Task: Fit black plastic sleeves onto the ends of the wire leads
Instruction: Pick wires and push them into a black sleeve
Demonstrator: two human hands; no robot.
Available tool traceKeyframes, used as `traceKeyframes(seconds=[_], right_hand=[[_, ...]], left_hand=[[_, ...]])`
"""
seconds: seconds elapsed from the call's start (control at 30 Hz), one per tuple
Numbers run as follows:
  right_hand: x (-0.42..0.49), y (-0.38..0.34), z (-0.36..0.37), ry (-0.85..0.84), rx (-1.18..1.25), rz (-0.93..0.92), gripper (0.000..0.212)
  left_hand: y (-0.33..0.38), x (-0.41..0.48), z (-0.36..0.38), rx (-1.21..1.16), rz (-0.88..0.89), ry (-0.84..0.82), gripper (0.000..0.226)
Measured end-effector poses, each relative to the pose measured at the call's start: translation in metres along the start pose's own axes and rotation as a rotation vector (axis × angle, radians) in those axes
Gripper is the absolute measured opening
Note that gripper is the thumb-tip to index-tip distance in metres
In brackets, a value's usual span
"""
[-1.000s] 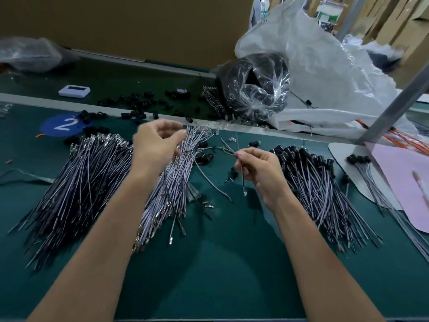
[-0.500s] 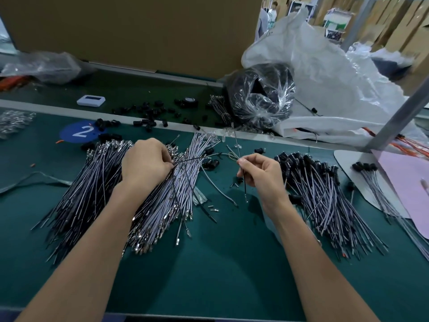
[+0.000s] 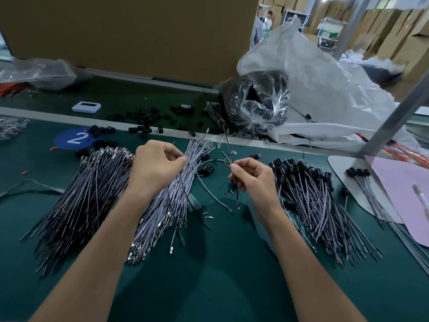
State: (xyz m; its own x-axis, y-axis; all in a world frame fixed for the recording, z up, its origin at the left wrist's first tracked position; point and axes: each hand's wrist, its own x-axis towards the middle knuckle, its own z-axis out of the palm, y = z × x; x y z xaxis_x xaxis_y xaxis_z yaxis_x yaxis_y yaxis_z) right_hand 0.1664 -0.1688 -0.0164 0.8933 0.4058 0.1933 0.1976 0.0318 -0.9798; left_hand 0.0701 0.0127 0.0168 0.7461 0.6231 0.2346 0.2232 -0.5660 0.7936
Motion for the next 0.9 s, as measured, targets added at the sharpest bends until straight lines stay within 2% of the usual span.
traceKeyframes(seconds=[0.1, 0.17, 0.23, 0.37, 0.43, 0.5, 0.77, 0.9], right_hand=[[0.000, 0.001, 0.000, 0.000, -0.030, 0.008, 0.009], [0.000, 0.002, 0.001, 0.003, -0.049, 0.011, 0.009], [0.001, 0.002, 0.001, 0.017, -0.060, 0.006, 0.009], [0.002, 0.003, 0.000, 0.071, -0.054, -0.024, 0.013], [0.003, 0.004, 0.001, 0.090, -0.053, -0.043, 0.014], [0.003, 0.005, 0.002, 0.103, -0.051, -0.064, 0.015], [0.004, 0.004, 0.002, 0.159, -0.067, -0.042, 0.015], [0.005, 0.005, 0.001, 0.143, -0.146, 0.139, 0.012]], left_hand=[[-0.008, 0.000, -0.006, 0.382, 0.002, 0.131, 0.007], [-0.012, 0.000, -0.007, 0.641, -0.017, 0.084, 0.012], [-0.011, 0.000, -0.001, 0.790, 0.030, -0.035, 0.028], [0.007, -0.009, 0.021, 0.563, 0.418, -0.244, 0.027], [0.018, -0.016, 0.037, 0.598, 0.563, -0.424, 0.029], [0.026, -0.018, 0.049, 0.671, 0.594, -0.527, 0.026], [0.023, -0.016, 0.050, 0.627, 0.639, -0.551, 0.026], [0.020, -0.027, 0.052, 0.441, 0.721, -0.429, 0.030]])
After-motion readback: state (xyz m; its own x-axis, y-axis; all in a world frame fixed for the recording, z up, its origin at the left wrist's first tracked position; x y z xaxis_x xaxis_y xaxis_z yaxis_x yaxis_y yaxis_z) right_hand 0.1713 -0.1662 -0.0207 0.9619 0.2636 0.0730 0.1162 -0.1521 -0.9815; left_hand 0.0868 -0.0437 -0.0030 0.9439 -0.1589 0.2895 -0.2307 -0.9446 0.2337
